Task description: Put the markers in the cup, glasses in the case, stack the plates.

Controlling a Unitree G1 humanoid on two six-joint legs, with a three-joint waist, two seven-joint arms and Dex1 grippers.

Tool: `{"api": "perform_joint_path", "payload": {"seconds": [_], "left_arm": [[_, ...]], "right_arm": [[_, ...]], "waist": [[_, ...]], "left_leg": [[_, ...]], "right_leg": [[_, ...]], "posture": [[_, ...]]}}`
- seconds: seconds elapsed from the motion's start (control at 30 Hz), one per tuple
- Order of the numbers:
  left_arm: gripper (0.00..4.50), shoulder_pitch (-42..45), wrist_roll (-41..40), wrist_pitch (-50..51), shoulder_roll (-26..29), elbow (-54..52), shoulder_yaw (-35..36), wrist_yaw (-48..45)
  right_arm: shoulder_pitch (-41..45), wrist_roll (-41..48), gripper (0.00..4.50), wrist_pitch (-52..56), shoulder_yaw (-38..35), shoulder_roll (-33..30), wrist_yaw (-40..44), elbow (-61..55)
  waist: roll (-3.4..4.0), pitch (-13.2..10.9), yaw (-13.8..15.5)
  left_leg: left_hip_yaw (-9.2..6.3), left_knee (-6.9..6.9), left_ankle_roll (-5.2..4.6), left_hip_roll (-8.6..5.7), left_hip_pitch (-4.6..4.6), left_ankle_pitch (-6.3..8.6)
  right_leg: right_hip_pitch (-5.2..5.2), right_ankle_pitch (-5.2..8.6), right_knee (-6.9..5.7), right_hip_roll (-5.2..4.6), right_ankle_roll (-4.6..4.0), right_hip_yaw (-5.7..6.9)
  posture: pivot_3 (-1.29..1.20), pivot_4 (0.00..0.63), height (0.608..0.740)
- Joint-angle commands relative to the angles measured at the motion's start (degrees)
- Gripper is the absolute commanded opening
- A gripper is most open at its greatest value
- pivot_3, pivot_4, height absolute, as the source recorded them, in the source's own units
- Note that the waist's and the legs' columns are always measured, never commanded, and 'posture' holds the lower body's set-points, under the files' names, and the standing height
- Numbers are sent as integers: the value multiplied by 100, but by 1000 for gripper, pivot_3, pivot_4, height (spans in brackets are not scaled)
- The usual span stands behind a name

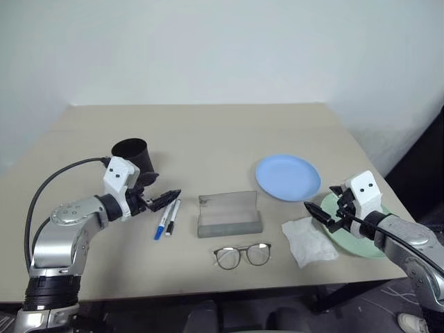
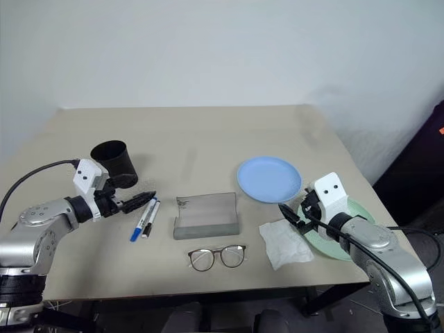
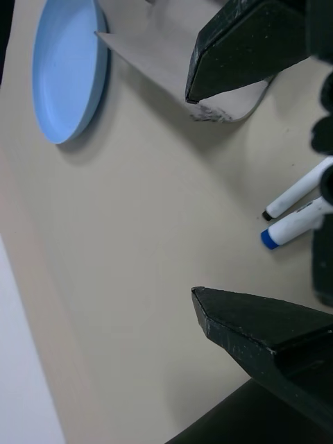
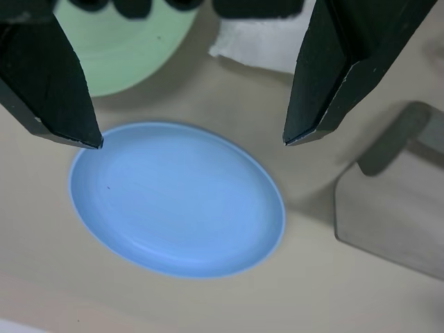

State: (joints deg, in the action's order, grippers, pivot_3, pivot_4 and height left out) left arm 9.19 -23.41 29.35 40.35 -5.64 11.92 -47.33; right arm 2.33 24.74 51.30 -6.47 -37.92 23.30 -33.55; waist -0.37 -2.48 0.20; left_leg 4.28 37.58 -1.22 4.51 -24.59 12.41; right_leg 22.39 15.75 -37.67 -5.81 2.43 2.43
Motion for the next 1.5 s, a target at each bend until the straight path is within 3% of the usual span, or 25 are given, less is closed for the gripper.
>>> {"api": "perform_joint_path", "payload": {"seconds": [0.03,0.43,0.67,0.77,1.13,1.5], "left_arm": [[4499,48,-43,-115,38,-87,54,-46],[4499,215,139,-499,-192,206,-290,-62],[4499,274,161,-589,-203,309,-370,-79],[4500,261,177,-597,-209,298,-377,-81],[4500,117,196,-572,-191,188,-321,-26],[4500,19,183,-555,-180,112,-304,63]], "right_arm": [[107,-5,4494,231,-73,-186,62,-83],[-294,-298,4494,1313,85,-202,-534,-442],[-269,-639,4494,1685,313,135,-1007,-421],[-239,-741,3900,1733,436,245,-1109,-357],[-115,-1119,31,1726,643,416,-1264,-84],[357,-1779,8,1183,730,366,-1495,282]], "waist": [[0,0,4],[0,1,-1],[1,1,-2],[1,1,1],[0,2,-2],[0,0,-3]], "left_leg": [[0,2,0,0,0,0],[-1,10,0,0,-2,0],[-2,8,0,2,-1,0],[-1,9,0,1,-2,1],[0,9,0,1,-2,1],[0,11,0,4,-1,1]], "right_leg": [[0,0,0,0,0,0],[0,-2,0,0,0,0],[2,-3,-1,0,0,-2],[1,-3,-1,0,0,-2],[1,-3,0,-1,1,-2],[4,-17,0,-2,1,-2]], "posture": [[0,0,740],[0,0,740],[0,0,740],[0,0,740],[0,0,740],[0,0,740]]}}
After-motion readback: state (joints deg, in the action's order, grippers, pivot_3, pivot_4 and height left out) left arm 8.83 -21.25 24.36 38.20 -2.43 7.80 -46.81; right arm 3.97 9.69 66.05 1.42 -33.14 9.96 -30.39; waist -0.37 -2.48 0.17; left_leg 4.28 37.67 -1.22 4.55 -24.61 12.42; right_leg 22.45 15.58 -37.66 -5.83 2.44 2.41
